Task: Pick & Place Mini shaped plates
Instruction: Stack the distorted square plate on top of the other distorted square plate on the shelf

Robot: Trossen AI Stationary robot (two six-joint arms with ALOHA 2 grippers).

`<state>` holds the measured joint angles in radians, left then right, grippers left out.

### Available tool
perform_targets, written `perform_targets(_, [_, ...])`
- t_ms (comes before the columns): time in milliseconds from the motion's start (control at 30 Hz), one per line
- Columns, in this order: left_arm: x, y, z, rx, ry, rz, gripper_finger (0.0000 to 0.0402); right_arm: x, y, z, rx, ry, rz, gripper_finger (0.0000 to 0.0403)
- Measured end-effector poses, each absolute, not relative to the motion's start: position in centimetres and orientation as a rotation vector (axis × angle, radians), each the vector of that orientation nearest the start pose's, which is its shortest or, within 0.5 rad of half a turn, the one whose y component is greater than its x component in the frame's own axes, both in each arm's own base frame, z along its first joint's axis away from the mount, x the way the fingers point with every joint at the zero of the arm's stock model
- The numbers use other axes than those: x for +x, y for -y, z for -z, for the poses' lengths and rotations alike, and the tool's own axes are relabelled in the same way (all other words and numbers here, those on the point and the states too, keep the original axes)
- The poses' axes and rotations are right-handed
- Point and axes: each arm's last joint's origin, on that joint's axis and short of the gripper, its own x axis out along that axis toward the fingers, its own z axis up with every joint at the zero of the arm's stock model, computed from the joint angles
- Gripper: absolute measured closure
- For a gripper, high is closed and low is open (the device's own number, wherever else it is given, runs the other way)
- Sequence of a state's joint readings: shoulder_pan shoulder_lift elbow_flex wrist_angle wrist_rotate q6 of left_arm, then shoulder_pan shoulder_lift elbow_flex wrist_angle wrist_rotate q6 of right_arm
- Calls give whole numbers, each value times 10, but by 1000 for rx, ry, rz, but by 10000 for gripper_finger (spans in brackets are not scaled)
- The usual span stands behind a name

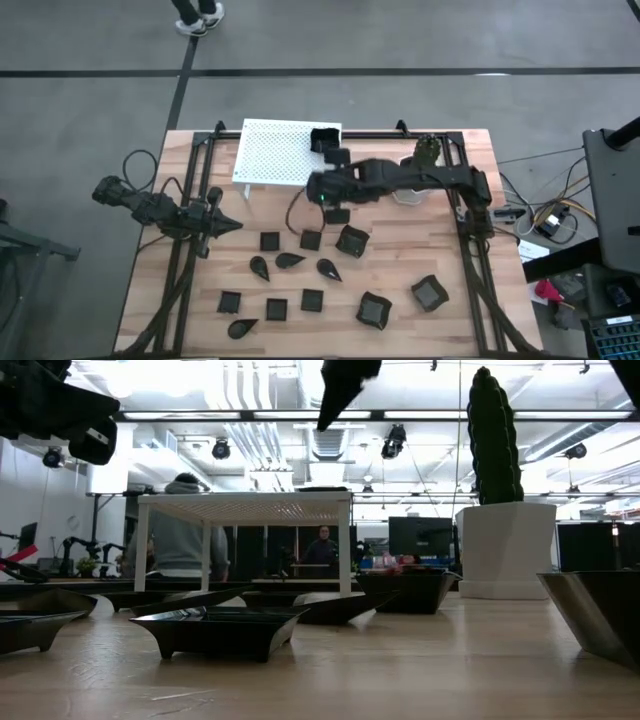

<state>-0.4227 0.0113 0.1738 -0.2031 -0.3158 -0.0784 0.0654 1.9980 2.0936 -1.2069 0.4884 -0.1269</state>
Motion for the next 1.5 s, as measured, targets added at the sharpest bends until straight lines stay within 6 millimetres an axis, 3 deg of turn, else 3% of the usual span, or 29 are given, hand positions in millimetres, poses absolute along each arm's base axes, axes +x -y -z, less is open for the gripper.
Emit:
perform_targets(200, [80,26,-201,-64,-42,105,401,405,-55,-342,-399,-1074,265,355])
perform_targets(367, [80,26,-201,-64,-42,105,401,399,-76,-330,-353,-1101,270,389])
perform_targets(533, [80,26,-201,-64,-42,106,401,389,-106,-317,-313,-1124,285,394])
perform_targets(900, [80,26,-201,-64,-42,106,401,349,-177,-280,-339,-1099,355,394])
perform_targets(1100, [80,26,-201,-64,-42,106,401,333,-195,-269,-283,-1097,385,394])
perform_targets(1500, [80,26,-201,-64,-42,106,401,293,-223,-266,-84,-1190,507,394])
